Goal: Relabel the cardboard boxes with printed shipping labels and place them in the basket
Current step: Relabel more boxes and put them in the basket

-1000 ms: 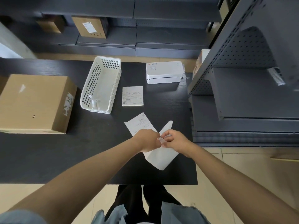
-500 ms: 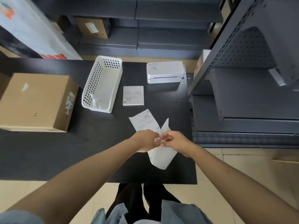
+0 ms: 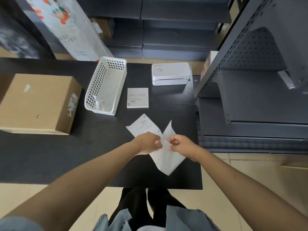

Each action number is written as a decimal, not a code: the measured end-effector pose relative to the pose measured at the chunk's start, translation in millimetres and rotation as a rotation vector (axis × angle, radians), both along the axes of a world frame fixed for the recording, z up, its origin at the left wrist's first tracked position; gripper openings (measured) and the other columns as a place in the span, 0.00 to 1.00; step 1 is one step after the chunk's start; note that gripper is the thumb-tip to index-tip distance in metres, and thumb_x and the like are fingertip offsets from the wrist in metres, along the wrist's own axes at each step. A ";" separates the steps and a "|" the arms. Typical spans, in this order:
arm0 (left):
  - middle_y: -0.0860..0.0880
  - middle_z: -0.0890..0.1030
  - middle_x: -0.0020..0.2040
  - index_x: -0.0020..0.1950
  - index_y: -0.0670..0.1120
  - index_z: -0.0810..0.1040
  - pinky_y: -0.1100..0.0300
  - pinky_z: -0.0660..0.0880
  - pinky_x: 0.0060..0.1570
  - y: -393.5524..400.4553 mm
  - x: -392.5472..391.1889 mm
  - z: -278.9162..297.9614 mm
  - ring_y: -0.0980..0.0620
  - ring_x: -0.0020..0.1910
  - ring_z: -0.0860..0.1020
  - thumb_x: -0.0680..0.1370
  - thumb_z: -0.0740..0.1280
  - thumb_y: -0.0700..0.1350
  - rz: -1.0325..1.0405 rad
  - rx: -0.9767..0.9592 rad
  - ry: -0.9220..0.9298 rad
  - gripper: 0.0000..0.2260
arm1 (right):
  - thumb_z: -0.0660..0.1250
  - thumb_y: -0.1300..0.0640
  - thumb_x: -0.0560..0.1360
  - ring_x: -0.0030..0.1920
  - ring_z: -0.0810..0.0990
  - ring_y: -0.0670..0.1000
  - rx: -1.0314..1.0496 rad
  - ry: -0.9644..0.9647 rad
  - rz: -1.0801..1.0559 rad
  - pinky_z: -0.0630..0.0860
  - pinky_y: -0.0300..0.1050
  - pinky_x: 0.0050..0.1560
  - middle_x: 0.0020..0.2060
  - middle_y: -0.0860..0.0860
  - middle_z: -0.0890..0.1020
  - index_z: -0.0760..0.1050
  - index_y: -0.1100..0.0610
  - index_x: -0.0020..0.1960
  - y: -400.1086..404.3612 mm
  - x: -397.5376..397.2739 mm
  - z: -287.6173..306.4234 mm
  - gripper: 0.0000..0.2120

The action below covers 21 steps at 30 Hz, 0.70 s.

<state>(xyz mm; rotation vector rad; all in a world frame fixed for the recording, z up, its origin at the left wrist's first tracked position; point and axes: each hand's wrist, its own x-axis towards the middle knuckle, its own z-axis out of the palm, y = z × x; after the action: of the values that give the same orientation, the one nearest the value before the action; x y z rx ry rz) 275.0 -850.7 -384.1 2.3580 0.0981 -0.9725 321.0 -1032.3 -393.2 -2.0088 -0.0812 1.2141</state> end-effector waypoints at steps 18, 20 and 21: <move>0.44 0.77 0.43 0.43 0.44 0.72 0.56 0.70 0.41 93.0 7.4 25.6 0.43 0.40 0.75 0.77 0.56 0.47 0.495 0.420 -0.217 0.10 | 0.56 0.64 0.75 0.52 0.78 0.57 -0.443 -0.102 0.016 0.71 0.44 0.44 0.56 0.59 0.79 0.74 0.65 0.59 -33.0 -3.5 -13.0 0.15; 0.44 0.77 0.42 0.44 0.44 0.73 0.56 0.70 0.38 94.0 7.8 30.1 0.44 0.39 0.76 0.77 0.56 0.47 0.507 0.403 -0.257 0.09 | 0.56 0.62 0.77 0.54 0.77 0.56 -0.419 -0.074 -0.038 0.72 0.44 0.47 0.60 0.57 0.76 0.69 0.60 0.66 -33.3 -3.8 -14.7 0.18; 0.44 0.78 0.42 0.44 0.45 0.73 0.56 0.70 0.38 91.7 7.4 32.0 0.44 0.38 0.76 0.77 0.56 0.47 0.505 0.386 -0.282 0.09 | 0.57 0.59 0.77 0.53 0.77 0.54 -0.409 -0.071 -0.070 0.72 0.44 0.47 0.60 0.56 0.75 0.66 0.57 0.68 -31.3 -4.3 -13.9 0.19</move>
<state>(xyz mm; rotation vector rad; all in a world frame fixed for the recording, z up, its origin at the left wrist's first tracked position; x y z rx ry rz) 282.4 -759.0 -352.1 2.5911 0.7880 -0.3959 316.6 -1063.7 -407.1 -2.3841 0.2182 1.1857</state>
